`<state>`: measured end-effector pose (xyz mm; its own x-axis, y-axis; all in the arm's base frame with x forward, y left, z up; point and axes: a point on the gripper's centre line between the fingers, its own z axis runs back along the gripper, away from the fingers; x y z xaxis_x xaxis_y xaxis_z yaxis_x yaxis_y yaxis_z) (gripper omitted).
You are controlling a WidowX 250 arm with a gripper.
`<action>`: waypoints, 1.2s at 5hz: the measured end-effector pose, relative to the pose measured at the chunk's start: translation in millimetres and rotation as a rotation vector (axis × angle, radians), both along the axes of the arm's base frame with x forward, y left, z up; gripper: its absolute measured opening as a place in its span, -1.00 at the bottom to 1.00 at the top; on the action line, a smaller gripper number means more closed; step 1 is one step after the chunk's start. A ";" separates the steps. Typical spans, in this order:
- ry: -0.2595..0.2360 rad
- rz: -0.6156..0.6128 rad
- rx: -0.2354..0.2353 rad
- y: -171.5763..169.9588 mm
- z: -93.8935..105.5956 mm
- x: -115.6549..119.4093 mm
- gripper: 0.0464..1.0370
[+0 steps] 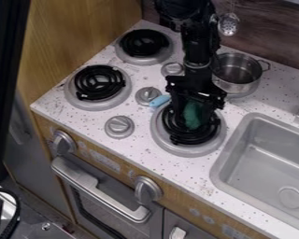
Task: Move the green thing to the bottom upper left side of the burner
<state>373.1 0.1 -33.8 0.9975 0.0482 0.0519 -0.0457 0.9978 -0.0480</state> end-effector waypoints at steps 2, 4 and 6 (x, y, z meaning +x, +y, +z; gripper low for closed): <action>-0.102 -0.019 0.035 12.1 30.9 20.2 0.10; -0.240 0.149 0.040 93.9 70.1 33.8 0.01; -0.154 0.134 0.088 119.0 35.8 46.3 0.01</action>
